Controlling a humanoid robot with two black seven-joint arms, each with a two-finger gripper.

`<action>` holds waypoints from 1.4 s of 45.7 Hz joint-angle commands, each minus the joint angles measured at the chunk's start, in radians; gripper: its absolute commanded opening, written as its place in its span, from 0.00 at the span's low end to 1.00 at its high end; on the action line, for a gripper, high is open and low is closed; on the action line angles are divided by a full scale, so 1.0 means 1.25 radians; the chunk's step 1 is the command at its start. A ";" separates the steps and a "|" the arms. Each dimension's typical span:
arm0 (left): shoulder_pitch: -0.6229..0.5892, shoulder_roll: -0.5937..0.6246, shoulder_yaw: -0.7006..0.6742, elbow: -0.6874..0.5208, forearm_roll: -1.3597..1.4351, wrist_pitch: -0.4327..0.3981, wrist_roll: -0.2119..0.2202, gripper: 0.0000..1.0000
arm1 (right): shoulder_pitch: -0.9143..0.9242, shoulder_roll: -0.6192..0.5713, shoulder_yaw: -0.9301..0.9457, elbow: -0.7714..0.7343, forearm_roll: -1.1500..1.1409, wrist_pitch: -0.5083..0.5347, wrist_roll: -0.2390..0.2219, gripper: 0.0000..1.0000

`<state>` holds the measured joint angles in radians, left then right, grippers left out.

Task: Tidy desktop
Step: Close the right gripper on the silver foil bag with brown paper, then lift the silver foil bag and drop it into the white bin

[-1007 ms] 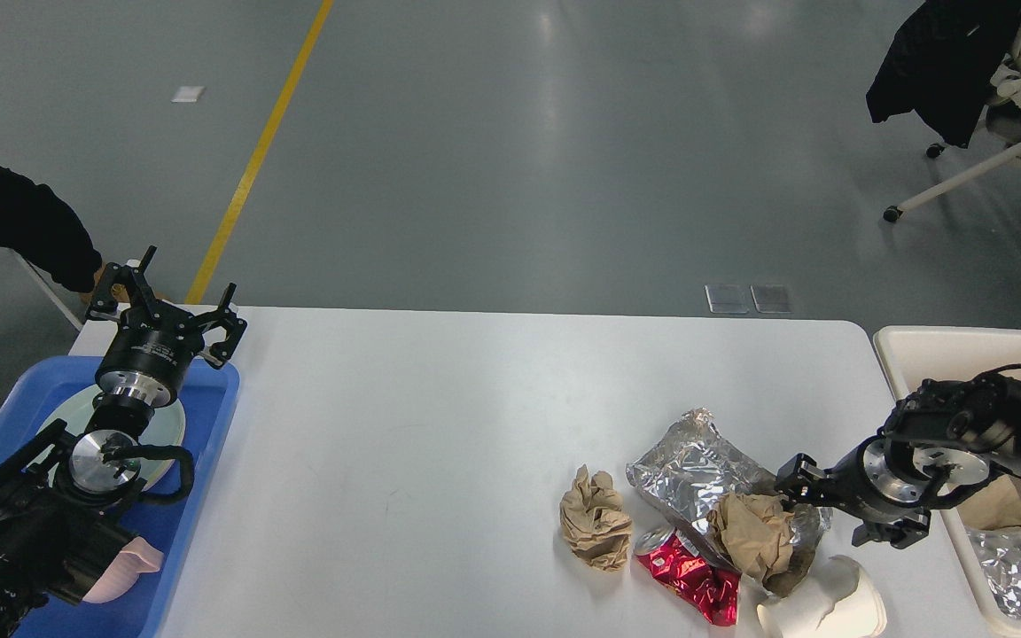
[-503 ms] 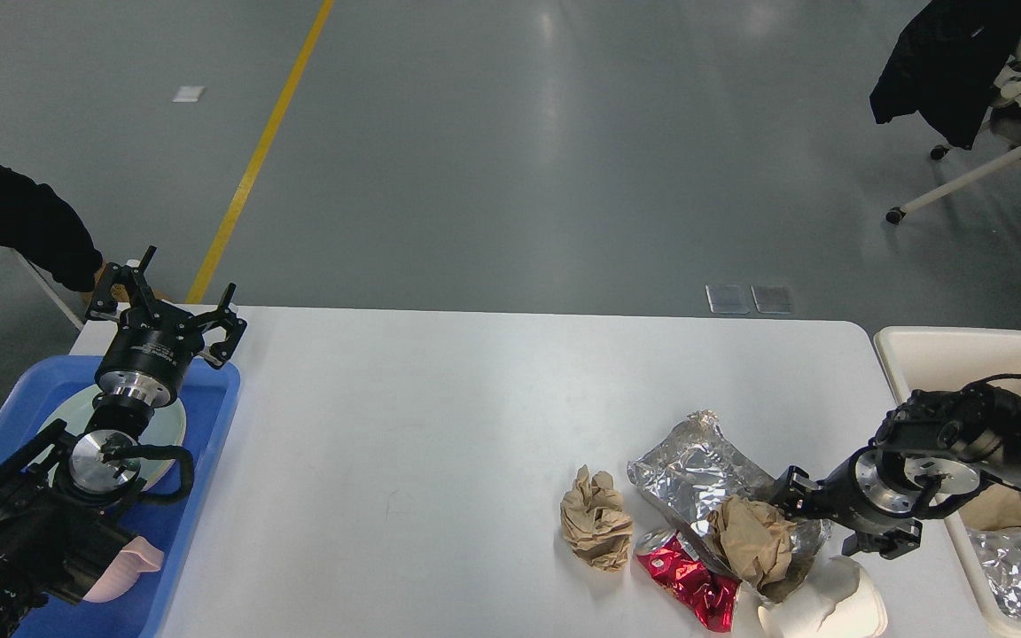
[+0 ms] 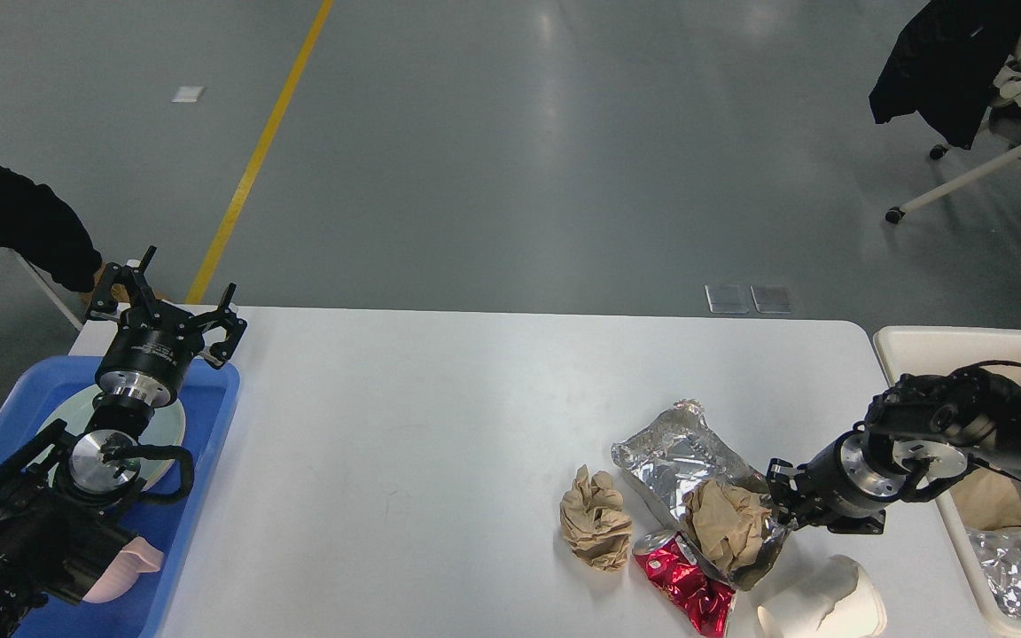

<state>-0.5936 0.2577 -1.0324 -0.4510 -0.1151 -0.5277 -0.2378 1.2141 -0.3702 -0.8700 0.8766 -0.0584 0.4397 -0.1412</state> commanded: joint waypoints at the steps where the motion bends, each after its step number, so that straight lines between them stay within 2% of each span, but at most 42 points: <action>1: 0.000 0.000 0.000 0.000 0.000 0.000 0.000 0.96 | 0.013 0.004 0.004 -0.002 0.000 0.021 -0.001 0.00; 18: 0.000 0.000 0.000 0.000 0.000 0.000 0.000 0.96 | 0.019 0.005 0.003 -0.005 0.000 0.024 -0.001 0.00; 33: 0.000 0.000 0.000 0.000 0.000 0.000 0.000 0.96 | 0.106 -0.022 -0.006 -0.001 -0.005 0.065 -0.004 0.00; 48: 0.000 0.000 0.000 0.000 0.000 0.000 0.000 0.96 | 0.187 -0.083 -0.007 0.013 -0.074 0.165 -0.017 0.00; 64: 0.000 0.000 0.000 0.000 0.000 0.000 0.000 0.96 | 0.315 -0.152 -0.007 0.098 -0.134 0.311 -0.017 0.00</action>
<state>-0.5936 0.2577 -1.0324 -0.4510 -0.1151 -0.5277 -0.2378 1.5583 -0.5370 -0.8791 0.9714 -0.2114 0.7660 -0.1625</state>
